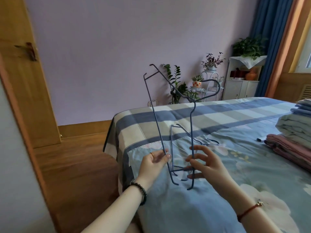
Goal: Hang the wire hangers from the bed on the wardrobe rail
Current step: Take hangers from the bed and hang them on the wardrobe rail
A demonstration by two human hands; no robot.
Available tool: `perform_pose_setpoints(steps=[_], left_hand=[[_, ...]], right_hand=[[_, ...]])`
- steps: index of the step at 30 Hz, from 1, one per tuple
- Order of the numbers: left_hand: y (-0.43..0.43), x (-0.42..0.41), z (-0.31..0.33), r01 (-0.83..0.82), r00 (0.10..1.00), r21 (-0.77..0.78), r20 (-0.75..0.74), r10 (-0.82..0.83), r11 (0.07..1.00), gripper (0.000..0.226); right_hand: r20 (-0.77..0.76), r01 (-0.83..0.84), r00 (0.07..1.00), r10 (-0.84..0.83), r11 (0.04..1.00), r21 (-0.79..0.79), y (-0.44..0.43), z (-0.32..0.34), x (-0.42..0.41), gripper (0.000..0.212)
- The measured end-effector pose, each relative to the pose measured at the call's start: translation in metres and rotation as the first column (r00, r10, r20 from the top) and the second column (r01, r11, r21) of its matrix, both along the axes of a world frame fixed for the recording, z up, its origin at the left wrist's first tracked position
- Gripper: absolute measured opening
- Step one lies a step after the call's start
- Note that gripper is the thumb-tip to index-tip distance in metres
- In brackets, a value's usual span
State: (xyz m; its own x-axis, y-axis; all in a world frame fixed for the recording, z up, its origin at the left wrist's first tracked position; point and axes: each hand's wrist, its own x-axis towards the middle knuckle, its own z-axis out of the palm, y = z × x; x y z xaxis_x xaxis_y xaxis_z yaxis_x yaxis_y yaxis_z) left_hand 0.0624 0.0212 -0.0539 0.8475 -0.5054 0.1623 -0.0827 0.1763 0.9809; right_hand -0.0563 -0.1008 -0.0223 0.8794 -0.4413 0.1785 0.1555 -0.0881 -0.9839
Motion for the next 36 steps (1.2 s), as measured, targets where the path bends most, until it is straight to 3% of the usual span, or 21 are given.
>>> perform_pose_setpoints(steps=[10, 18, 29, 36], left_hand=[[0.124, 0.008, 0.11, -0.149, 0.975, -0.164, 0.141, 0.172, 0.975, 0.016], [0.247, -0.01, 0.189, -0.379, 0.857, -0.283, 0.251, 0.45, 0.881, 0.009], [0.435, -0.046, 0.245, -0.654, 0.625, -0.431, 0.155, 0.765, 0.622, 0.011], [0.553, -0.091, 0.256, -0.782, 0.432, -0.476, 0.051, 0.9, 0.402, 0.009]], right_hand=[[0.207, -0.137, 0.962, 0.177, 0.971, -0.197, 0.09, 0.078, 0.032, 0.028], [0.389, -0.286, 0.842, 0.372, 0.922, -0.262, 0.197, 0.148, 0.058, 0.028], [0.393, -0.571, 0.595, 0.701, 0.713, -0.407, 0.385, 0.225, 0.078, 0.027], [0.385, -0.597, 0.421, 0.821, 0.57, -0.564, 0.524, 0.251, 0.07, 0.022]])
